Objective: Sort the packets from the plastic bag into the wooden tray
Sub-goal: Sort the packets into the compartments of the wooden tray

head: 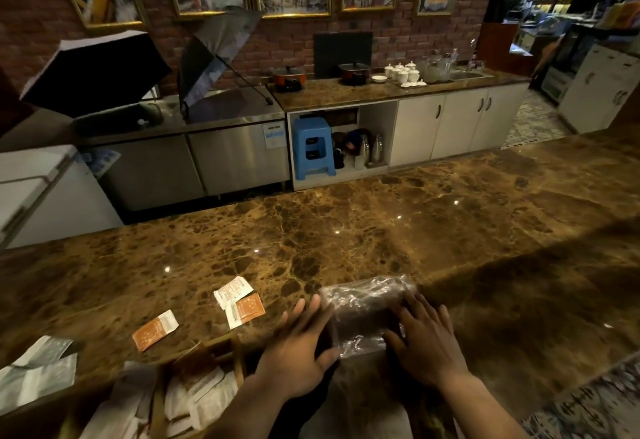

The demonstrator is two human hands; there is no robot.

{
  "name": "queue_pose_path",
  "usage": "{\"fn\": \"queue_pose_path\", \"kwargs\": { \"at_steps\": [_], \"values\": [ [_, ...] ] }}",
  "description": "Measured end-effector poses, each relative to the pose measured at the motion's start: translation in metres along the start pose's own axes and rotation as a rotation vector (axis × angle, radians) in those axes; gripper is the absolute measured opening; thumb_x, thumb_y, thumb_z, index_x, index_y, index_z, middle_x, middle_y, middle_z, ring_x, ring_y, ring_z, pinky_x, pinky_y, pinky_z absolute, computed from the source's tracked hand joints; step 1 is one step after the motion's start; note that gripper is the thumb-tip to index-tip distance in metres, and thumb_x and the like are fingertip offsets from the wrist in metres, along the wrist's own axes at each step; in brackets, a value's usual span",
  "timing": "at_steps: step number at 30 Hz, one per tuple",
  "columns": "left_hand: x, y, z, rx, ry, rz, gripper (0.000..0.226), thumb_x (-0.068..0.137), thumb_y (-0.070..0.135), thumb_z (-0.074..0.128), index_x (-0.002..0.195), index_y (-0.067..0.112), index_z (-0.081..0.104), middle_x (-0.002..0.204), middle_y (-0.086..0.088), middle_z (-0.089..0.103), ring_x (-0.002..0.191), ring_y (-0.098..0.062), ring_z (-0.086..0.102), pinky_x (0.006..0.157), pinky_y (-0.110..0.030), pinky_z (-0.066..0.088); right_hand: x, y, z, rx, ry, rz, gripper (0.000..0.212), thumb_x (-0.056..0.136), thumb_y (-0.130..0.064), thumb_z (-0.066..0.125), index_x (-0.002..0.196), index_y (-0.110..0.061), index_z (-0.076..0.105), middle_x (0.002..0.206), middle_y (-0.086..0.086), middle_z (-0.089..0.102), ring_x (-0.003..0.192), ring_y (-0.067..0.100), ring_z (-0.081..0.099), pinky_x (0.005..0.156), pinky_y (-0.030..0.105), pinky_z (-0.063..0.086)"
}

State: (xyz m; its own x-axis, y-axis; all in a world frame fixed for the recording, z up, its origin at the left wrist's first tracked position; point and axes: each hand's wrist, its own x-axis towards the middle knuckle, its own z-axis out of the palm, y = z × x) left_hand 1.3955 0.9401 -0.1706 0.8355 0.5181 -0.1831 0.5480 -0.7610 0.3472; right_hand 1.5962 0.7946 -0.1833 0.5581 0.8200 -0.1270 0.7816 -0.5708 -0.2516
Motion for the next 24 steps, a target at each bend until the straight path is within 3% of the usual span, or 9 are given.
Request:
{"fn": "queue_pose_path", "kwargs": {
  "at_steps": [4, 8, 11, 13, 16, 19, 24],
  "values": [
    [-0.02, -0.016, -0.031, -0.084, 0.141, -0.019, 0.069, 0.099, 0.053, 0.042, 0.157, 0.042, 0.004, 0.167, 0.013, -0.001, 0.153, -0.009, -0.007, 0.125, -0.033, 0.001, 0.001, -0.02, -0.011, 0.018, 0.135, -0.013, 0.059, 0.094, -0.045, 0.053, 0.149, -0.029, 0.039, 0.162, 0.009, 0.028, 0.152, 0.03, 0.019, 0.122, 0.054, 0.003],
    [-0.048, -0.038, -0.065, -0.165, 0.291, -0.101, 0.061, 0.099, 0.053, 0.044, 0.153, 0.047, 0.017, 0.164, 0.016, 0.016, 0.151, -0.009, 0.012, 0.124, -0.034, 0.016, 0.004, -0.058, -0.024, 0.07, 0.264, -0.115, 0.036, 0.088, -0.026, 0.069, 0.122, -0.016, 0.066, 0.13, 0.014, 0.061, 0.13, 0.038, 0.051, 0.11, 0.057, 0.039],
    [-0.074, -0.063, -0.085, -0.2, 0.413, -0.188, 0.056, 0.098, 0.048, 0.049, 0.149, 0.048, 0.025, 0.159, 0.018, 0.027, 0.147, -0.008, 0.022, 0.119, -0.03, 0.023, 0.002, -0.105, -0.036, 0.209, 0.158, -0.179, 0.028, 0.094, -0.031, 0.061, 0.119, -0.018, 0.065, 0.118, 0.0, 0.062, 0.119, 0.025, 0.057, 0.1, 0.037, 0.044],
    [-0.09, -0.08, -0.093, -0.179, 0.481, -0.24, 0.056, 0.098, 0.044, 0.052, 0.149, 0.044, 0.029, 0.157, 0.014, 0.034, 0.144, -0.01, 0.03, 0.113, -0.027, 0.027, 0.002, -0.134, -0.038, 0.18, 0.096, -0.209, 0.031, 0.097, -0.034, 0.056, 0.123, -0.016, 0.063, 0.122, 0.003, 0.065, 0.118, 0.022, 0.059, 0.099, 0.03, 0.042],
    [-0.12, -0.108, -0.102, -0.137, 0.55, -0.299, 0.056, 0.097, 0.042, 0.056, 0.148, 0.038, 0.034, 0.152, 0.007, 0.044, 0.139, -0.015, 0.041, 0.112, -0.03, 0.033, -0.004, -0.178, -0.035, 0.167, 0.029, -0.279, 0.036, 0.098, -0.034, 0.054, 0.13, -0.018, 0.057, 0.129, 0.006, 0.063, 0.121, 0.024, 0.057, 0.101, 0.032, 0.04],
    [-0.145, -0.13, -0.107, -0.154, 0.584, -0.364, 0.054, 0.096, 0.041, 0.057, 0.144, 0.044, 0.033, 0.146, 0.007, 0.05, 0.13, -0.018, 0.05, 0.106, -0.037, 0.043, -0.012, -0.21, -0.031, 0.209, -0.006, -0.359, 0.04, 0.095, -0.035, 0.057, 0.134, -0.027, 0.055, 0.132, 0.0, 0.062, 0.121, 0.021, 0.058, 0.1, 0.033, 0.044],
    [-0.175, -0.151, -0.107, -0.175, 0.609, -0.437, 0.058, 0.095, 0.035, 0.061, 0.146, 0.043, 0.034, 0.137, 0.002, 0.058, 0.124, -0.022, 0.053, 0.099, -0.039, 0.047, -0.025, -0.248, -0.02, 0.257, -0.047, -0.448, 0.046, 0.093, -0.034, 0.059, 0.139, -0.03, 0.053, 0.137, -0.004, 0.06, 0.126, 0.017, 0.055, 0.107, 0.031, 0.042]
  ]
}}
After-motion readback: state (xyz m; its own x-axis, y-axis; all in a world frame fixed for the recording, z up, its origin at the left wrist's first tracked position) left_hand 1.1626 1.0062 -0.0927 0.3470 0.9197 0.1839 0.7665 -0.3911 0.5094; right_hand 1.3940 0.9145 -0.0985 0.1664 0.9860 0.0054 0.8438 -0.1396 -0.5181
